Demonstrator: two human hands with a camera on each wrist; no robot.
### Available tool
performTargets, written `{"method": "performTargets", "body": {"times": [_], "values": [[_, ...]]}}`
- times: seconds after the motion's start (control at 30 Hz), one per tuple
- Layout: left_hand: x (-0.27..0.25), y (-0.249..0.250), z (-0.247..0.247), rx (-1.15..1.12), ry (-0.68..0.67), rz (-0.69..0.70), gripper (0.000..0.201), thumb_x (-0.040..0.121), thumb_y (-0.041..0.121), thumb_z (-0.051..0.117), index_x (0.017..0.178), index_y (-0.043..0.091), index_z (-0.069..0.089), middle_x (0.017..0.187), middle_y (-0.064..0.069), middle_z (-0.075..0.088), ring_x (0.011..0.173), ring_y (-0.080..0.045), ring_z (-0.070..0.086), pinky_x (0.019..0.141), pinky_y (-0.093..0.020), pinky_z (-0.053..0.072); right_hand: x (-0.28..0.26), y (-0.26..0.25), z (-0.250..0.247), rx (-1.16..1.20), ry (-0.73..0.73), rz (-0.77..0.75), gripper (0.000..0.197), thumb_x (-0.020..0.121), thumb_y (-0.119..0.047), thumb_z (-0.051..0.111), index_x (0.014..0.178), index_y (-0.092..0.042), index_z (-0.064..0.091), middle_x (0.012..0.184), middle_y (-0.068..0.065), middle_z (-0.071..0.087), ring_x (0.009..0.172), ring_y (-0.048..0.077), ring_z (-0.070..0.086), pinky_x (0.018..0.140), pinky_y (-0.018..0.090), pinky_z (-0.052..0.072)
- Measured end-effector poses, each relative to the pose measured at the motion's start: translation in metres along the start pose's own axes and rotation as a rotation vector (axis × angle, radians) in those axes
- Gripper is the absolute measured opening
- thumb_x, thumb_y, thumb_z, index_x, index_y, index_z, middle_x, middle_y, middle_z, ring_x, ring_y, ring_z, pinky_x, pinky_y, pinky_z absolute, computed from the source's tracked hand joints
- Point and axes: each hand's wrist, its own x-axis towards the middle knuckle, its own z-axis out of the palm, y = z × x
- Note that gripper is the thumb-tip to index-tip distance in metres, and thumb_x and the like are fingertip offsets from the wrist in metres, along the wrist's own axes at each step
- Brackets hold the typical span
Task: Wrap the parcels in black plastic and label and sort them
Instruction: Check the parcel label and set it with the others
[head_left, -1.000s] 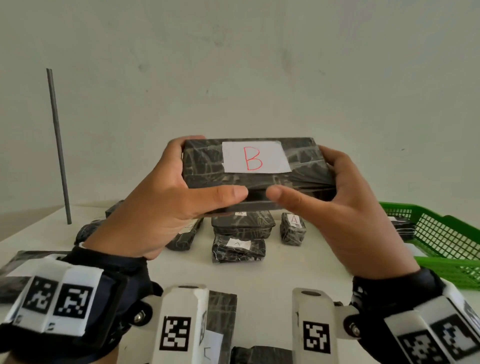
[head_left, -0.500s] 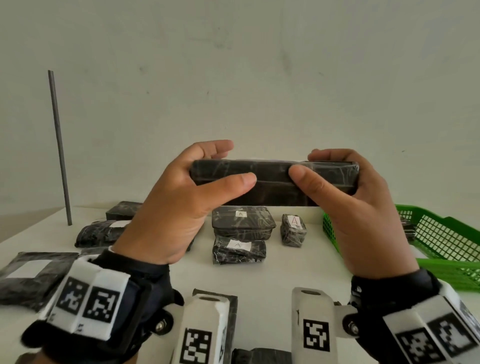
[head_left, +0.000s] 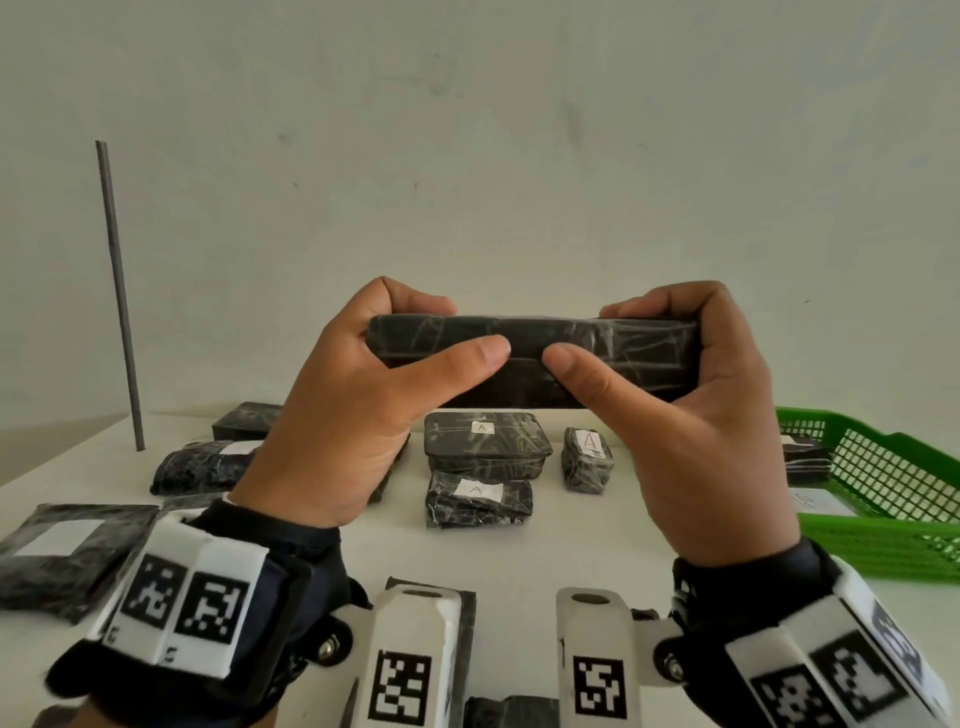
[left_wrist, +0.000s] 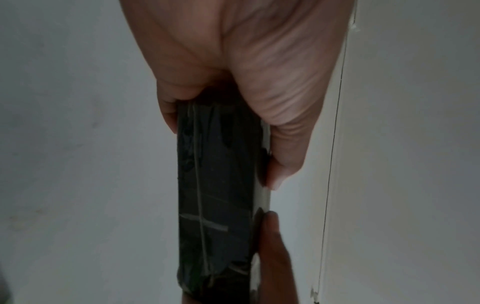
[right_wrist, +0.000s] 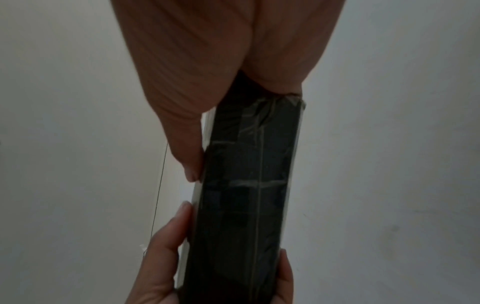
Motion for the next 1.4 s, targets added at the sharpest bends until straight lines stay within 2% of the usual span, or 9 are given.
{"method": "performTargets", "body": {"times": [0.27, 0.37, 0.6, 0.77, 0.9, 1.03, 1.2, 1.33, 1.4], "values": [[0.000, 0.002, 0.001, 0.043, 0.020, -0.054, 0.053, 0.054, 0.042, 0.088, 0.096, 0.020, 0.066, 0.092, 0.002, 0.075, 0.093, -0.021, 0.076, 0.080, -0.024, 0.058, 0.001, 0.000, -0.001, -0.043, -0.063, 0.021, 0.061, 0.063, -0.043, 0.089, 0.105, -0.018, 0.053, 0.080, -0.014, 0.069, 0.070, 0.005, 0.068, 0.065, 0.020, 0.056], [0.001, 0.003, 0.000, 0.039, 0.042, -0.075, 0.050, 0.052, 0.040, 0.090, 0.092, 0.021, 0.067, 0.093, -0.002, 0.076, 0.097, -0.027, 0.077, 0.086, -0.033, 0.058, 0.000, -0.002, -0.002, -0.087, -0.098, 0.036, 0.063, 0.062, -0.047, 0.088, 0.106, -0.022, 0.052, 0.085, -0.016, 0.069, 0.074, 0.006, 0.070, 0.067, 0.019, 0.056], [0.001, 0.003, 0.003, 0.039, 0.055, -0.063, 0.044, 0.055, 0.042, 0.089, 0.089, 0.024, 0.069, 0.093, -0.006, 0.074, 0.104, -0.035, 0.074, 0.100, -0.046, 0.056, 0.000, -0.004, -0.001, -0.043, -0.055, 0.040, 0.052, 0.068, -0.042, 0.086, 0.103, -0.020, 0.054, 0.080, -0.012, 0.069, 0.070, 0.006, 0.068, 0.064, 0.018, 0.055], [0.001, 0.002, 0.004, 0.049, 0.053, -0.065, 0.044, 0.055, 0.044, 0.088, 0.090, 0.025, 0.070, 0.095, -0.006, 0.076, 0.103, -0.032, 0.074, 0.102, -0.049, 0.055, 0.001, -0.004, -0.001, -0.055, -0.045, 0.070, 0.052, 0.069, -0.046, 0.084, 0.103, -0.020, 0.056, 0.078, -0.013, 0.068, 0.069, 0.005, 0.064, 0.064, 0.019, 0.055], [0.001, 0.002, 0.004, 0.003, 0.096, -0.008, 0.028, 0.053, 0.040, 0.088, 0.076, 0.033, 0.073, 0.099, 0.010, 0.077, 0.100, -0.015, 0.075, 0.096, -0.037, 0.054, 0.001, -0.005, 0.001, -0.051, -0.037, 0.074, 0.052, 0.069, -0.046, 0.086, 0.102, -0.020, 0.056, 0.079, -0.010, 0.068, 0.070, 0.011, 0.066, 0.066, 0.025, 0.058], [0.002, -0.002, 0.003, -0.037, 0.104, -0.007, 0.028, 0.051, 0.038, 0.088, 0.075, 0.032, 0.073, 0.108, 0.009, 0.077, 0.105, -0.011, 0.074, 0.095, -0.034, 0.056, 0.000, -0.005, 0.003, -0.063, 0.012, 0.061, 0.054, 0.071, -0.050, 0.090, 0.100, -0.020, 0.056, 0.081, -0.004, 0.069, 0.077, 0.028, 0.070, 0.069, 0.037, 0.063], [0.001, -0.004, 0.006, -0.070, 0.094, -0.011, 0.041, 0.051, 0.035, 0.089, 0.083, 0.022, 0.067, 0.091, 0.007, 0.077, 0.087, -0.013, 0.076, 0.076, -0.021, 0.058, -0.001, -0.007, 0.007, -0.074, 0.056, 0.043, 0.051, 0.067, -0.048, 0.085, 0.096, -0.018, 0.056, 0.075, -0.011, 0.068, 0.067, 0.008, 0.065, 0.062, 0.023, 0.056], [0.001, -0.003, 0.009, -0.035, 0.104, -0.026, 0.036, 0.054, 0.039, 0.089, 0.080, 0.026, 0.068, 0.089, 0.003, 0.075, 0.084, -0.014, 0.074, 0.075, -0.024, 0.057, -0.002, -0.004, 0.008, -0.058, 0.097, 0.059, 0.051, 0.068, -0.047, 0.085, 0.097, -0.014, 0.058, 0.079, 0.001, 0.071, 0.071, 0.022, 0.070, 0.063, 0.030, 0.060], [0.000, -0.003, 0.010, -0.009, 0.121, -0.035, 0.032, 0.055, 0.043, 0.088, 0.076, 0.028, 0.069, 0.090, 0.002, 0.074, 0.085, -0.014, 0.073, 0.079, -0.028, 0.055, -0.002, -0.002, 0.009, -0.050, 0.117, 0.056, 0.047, 0.074, -0.048, 0.081, 0.097, -0.013, 0.059, 0.080, 0.003, 0.070, 0.071, 0.020, 0.069, 0.063, 0.029, 0.059]]}}
